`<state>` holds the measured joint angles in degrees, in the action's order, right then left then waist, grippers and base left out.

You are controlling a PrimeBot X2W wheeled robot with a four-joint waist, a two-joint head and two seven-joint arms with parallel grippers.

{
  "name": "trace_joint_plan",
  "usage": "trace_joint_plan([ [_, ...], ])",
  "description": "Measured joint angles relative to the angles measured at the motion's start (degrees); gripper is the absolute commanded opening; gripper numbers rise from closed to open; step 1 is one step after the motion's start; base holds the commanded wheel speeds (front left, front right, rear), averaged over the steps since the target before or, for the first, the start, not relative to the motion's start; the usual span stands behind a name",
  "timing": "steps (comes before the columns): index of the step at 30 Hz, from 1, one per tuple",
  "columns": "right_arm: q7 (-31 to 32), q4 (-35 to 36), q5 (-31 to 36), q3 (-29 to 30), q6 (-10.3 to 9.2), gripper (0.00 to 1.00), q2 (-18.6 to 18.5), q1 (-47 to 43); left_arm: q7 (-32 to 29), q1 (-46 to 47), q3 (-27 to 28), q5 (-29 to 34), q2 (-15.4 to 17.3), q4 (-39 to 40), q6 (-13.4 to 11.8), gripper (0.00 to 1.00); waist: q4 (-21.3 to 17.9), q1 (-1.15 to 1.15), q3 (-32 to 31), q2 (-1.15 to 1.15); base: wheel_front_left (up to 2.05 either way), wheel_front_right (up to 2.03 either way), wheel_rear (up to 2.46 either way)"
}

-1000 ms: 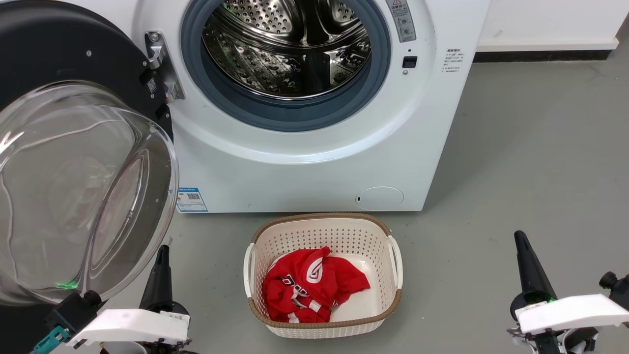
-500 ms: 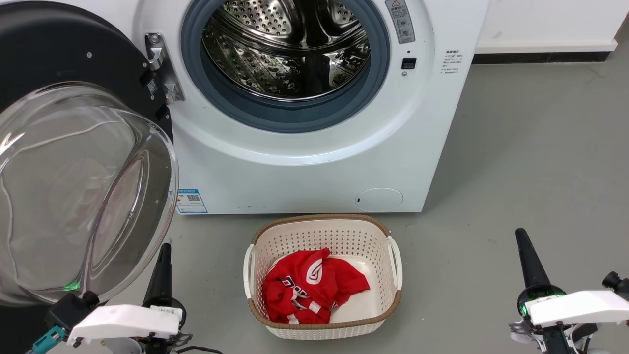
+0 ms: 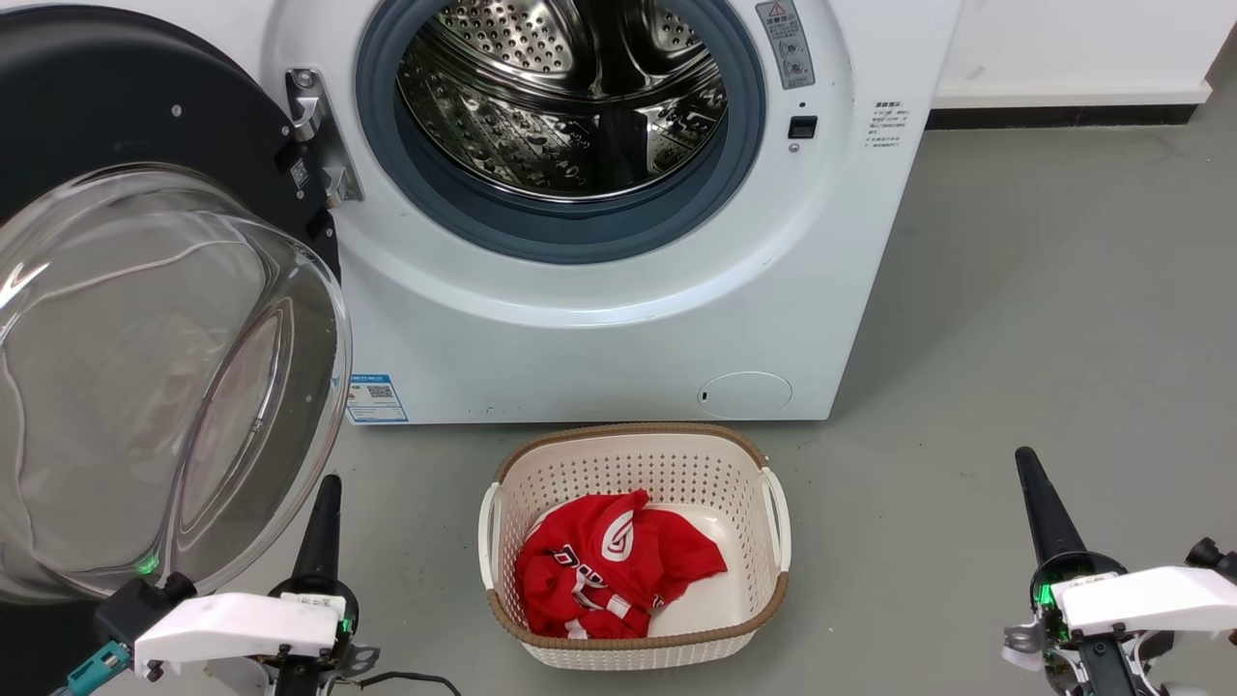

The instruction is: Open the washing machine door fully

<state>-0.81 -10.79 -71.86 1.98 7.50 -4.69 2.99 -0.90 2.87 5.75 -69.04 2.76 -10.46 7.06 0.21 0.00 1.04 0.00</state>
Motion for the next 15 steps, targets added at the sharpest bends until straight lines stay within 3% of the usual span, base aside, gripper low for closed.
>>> trace_joint_plan([
  [15,1.9,-1.0,-7.7,0.8,0.00,0.00,0.0,0.7,-2.0,1.0,0.2,-8.1,0.0,-1.2,0.1,0.00,-0.1,0.00,-0.3,0.00,0.00,0.00,0.00],
])
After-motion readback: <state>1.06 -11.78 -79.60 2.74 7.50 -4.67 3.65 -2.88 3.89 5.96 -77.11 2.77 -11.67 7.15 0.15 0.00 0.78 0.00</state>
